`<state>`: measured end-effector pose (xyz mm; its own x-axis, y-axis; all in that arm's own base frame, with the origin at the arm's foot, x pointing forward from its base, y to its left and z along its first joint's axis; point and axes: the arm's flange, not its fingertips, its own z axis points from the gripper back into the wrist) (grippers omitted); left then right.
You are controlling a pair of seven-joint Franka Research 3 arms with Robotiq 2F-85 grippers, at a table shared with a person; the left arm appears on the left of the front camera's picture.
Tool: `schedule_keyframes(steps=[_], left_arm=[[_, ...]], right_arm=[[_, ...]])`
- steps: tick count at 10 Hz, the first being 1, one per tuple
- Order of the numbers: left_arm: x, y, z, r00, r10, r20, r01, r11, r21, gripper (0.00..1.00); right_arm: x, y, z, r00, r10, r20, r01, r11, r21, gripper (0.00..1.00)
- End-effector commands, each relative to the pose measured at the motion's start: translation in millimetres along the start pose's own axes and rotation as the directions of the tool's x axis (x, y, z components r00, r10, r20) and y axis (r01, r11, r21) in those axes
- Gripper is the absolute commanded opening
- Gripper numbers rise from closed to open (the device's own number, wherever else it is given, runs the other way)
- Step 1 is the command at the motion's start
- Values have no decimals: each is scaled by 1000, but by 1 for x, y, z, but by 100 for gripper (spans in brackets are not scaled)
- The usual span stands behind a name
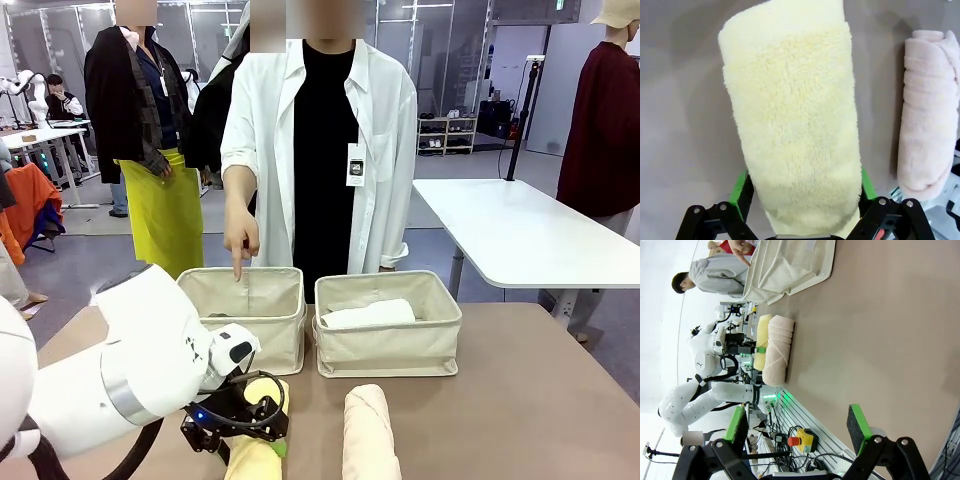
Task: Divide the towels into two baskets.
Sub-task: Pick up one hotel-folded towel from the bottom of the table and place it in the Fabric basket indicated by the person.
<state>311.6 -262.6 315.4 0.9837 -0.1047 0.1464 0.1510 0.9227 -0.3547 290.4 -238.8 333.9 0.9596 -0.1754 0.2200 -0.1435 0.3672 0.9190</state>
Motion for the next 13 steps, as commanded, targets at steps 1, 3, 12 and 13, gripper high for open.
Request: schedule_keyframes(steps=[1, 3, 12, 13], left_arm=[[-37, 26, -1, 998, 13, 57, -13, 1000, -6, 100], [0, -1, -2, 1000, 9, 13, -9, 1000, -2, 100], [3, -3, 4, 999, 39, 24, -38, 998, -48, 35], [1, -3, 4, 999, 41, 20, -40, 999, -36, 0]], right_arm=[[-2, 3, 0, 1000, 9, 7, -9, 1000, 1, 100], [-2, 3, 0, 1000, 9, 7, -9, 1000, 1, 100], [-2, 3, 0, 1000, 9, 7, -9, 1000, 1, 100], [-2, 3, 0, 1000, 9, 7, -9, 1000, 1, 100]])
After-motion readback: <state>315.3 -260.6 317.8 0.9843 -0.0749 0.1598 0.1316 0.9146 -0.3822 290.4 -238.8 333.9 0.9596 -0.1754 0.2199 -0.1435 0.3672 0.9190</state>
